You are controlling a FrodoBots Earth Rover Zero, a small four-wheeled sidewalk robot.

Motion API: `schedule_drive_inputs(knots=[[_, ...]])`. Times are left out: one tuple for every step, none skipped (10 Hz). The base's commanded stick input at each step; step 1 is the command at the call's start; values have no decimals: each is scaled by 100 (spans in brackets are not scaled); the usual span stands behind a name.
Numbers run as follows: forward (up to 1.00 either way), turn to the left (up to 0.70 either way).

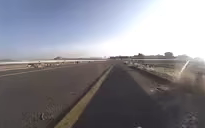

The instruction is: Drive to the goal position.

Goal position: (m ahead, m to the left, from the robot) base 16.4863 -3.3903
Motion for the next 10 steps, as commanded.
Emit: schedule_drive_inputs(knots=[[50,0],[50,0],[50,0],[50,0],[50,0],[50,0],[50,0],[50,0],[50,0],[50,0]])
